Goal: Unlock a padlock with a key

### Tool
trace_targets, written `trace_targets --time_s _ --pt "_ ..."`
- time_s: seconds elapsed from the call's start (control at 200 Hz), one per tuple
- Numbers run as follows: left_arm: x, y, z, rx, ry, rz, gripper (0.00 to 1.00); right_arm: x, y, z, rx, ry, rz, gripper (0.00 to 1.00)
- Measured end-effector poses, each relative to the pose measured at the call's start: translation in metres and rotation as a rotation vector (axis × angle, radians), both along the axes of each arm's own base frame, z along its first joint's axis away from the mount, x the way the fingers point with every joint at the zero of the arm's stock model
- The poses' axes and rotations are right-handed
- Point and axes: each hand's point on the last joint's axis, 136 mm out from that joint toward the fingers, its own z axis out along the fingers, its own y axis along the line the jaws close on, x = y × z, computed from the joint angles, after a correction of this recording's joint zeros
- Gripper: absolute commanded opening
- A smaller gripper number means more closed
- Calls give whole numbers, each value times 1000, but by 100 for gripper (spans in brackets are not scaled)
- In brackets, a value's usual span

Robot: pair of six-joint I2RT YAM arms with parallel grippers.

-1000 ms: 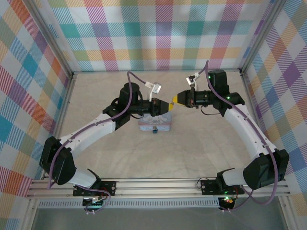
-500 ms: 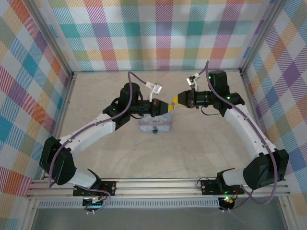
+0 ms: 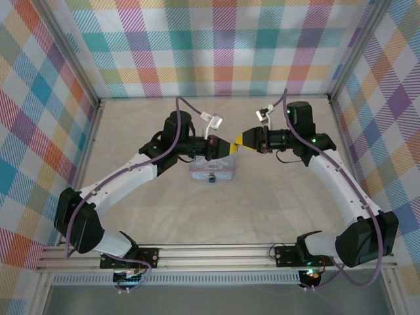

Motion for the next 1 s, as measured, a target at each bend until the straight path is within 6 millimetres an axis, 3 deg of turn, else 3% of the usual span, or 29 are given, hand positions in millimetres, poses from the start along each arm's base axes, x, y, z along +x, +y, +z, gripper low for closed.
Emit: trace_targets --time_s 0.19,0.36,0.615,0.705,0.755,0.825,0.925,1.0 --pt "-4 0 0 -1 10 -23 0 -8 7 5 25 -12 48 26" --pt "-7 -1 1 -5 13 -39 0 -11 10 7 36 -15 70 22" --pt "-9 0 3 -3 6 -44 0 -11 10 7 36 -35 81 0" --pt "-10 1 2 2 9 -44 0 -12 10 7 37 -42 87 0" --pt "-10 2 2 3 8 -44 8 -12 10 7 36 -45 87 0" --pt "-9 2 2 4 3 -40 27 -11 10 6 30 -54 83 0" --pt "-5 5 4 4 2 -10 41 -6 8 2 -2 -76 50 0" --pt "4 11 6 5 10 49 44 -3 4 3 -29 -110 18 0"
